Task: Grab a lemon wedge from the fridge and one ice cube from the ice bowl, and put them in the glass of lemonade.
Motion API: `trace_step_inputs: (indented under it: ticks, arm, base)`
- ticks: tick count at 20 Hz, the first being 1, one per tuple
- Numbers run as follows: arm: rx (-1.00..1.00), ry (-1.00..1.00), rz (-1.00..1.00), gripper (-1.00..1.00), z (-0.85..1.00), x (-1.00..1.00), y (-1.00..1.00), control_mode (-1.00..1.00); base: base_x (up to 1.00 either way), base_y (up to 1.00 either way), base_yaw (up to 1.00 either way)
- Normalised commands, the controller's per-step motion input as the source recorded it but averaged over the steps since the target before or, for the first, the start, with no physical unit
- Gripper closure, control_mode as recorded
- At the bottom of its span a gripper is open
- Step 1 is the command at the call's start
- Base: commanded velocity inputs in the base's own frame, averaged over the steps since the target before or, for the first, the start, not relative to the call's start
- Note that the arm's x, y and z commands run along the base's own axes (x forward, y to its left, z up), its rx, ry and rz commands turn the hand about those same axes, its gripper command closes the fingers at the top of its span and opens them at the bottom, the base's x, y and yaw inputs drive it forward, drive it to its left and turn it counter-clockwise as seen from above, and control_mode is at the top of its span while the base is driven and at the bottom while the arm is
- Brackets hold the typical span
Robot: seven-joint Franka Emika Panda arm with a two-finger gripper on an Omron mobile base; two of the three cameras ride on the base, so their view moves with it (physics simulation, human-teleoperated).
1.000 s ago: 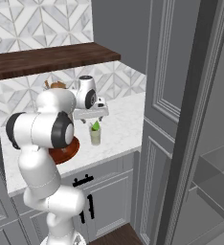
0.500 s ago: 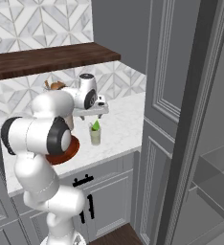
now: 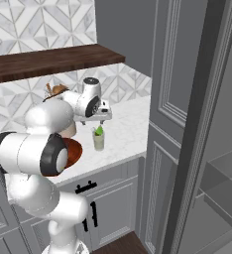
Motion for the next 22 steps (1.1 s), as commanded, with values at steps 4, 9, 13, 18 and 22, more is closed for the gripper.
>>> trace_step_inputs:
  ticks: [4, 9, 13, 18, 22]
  arm:
    - [0.0, -0.04, -0.04, -1.0, 0.0, -0.7, -0.02, -1.0]
    - [-0.04, 0.0, -0.12, -1.0, 0.32, -0.98, -0.15, -1.0]
    - [-0.06, 0.0, -0.19, -1.0, 0.52, -0.68, -0.02, -1.0]
    - [0.07, -0.15, -0.09, -1.0, 0.36, -0.71, -0.17, -1.0]
    - [0.06, -0.07, -0.03, -1.0, 0.32, -0.53, 0.0, -1.0]
  base:
    - [0.0, 0.0, 0.0]
    - [0.0, 0.0, 0.0]
    - [0.0, 0.0, 0.0]
    - [0.0, 0.0, 0.0]
    - [0.0, 0.0, 0.0]
